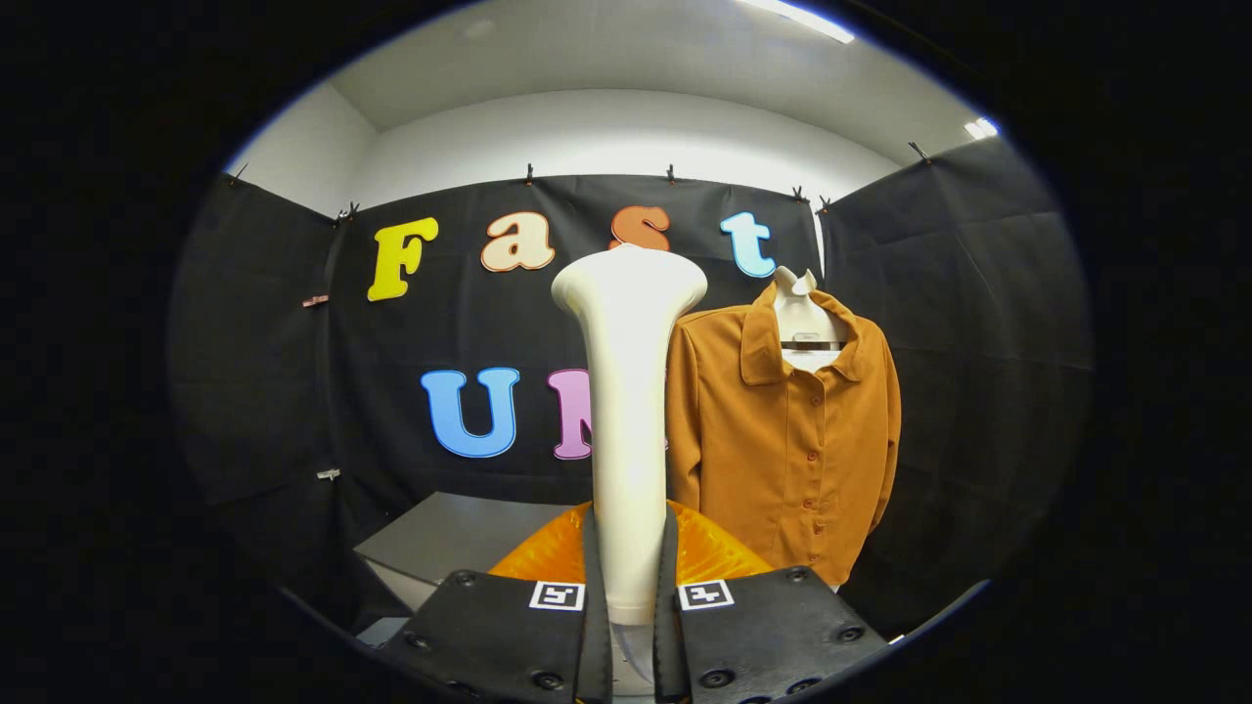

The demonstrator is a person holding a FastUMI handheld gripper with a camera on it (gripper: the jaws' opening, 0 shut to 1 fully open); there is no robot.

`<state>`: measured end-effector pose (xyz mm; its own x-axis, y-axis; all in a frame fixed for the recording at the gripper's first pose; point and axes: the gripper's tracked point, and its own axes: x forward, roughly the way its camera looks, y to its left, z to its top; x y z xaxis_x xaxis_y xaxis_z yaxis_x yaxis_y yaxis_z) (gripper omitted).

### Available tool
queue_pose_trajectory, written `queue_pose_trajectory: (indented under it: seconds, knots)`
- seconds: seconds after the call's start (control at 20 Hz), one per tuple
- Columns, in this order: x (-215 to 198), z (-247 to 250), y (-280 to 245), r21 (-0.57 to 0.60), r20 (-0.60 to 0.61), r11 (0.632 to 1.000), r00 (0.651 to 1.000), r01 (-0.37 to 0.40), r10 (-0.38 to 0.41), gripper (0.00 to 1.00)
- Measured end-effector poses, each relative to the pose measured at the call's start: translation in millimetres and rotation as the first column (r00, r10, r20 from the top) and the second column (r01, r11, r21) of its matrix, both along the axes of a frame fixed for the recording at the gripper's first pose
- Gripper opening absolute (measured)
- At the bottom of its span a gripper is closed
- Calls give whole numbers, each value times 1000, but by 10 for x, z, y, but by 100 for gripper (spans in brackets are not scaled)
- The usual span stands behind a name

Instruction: Iron the clothes twice with a garment steamer, once on the left side and once on the right side.

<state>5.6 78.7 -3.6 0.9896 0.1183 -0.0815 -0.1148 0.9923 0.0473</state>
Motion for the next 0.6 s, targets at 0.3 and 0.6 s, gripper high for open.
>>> queue_pose_trajectory:
  seconds: [0.3,0.6]
  knots:
    - [-24,-15,54,-8,-3,1000,1000,-10,10,20]
    - [-16,-18,109,-7,-5,1000,1000,-14,14,20]
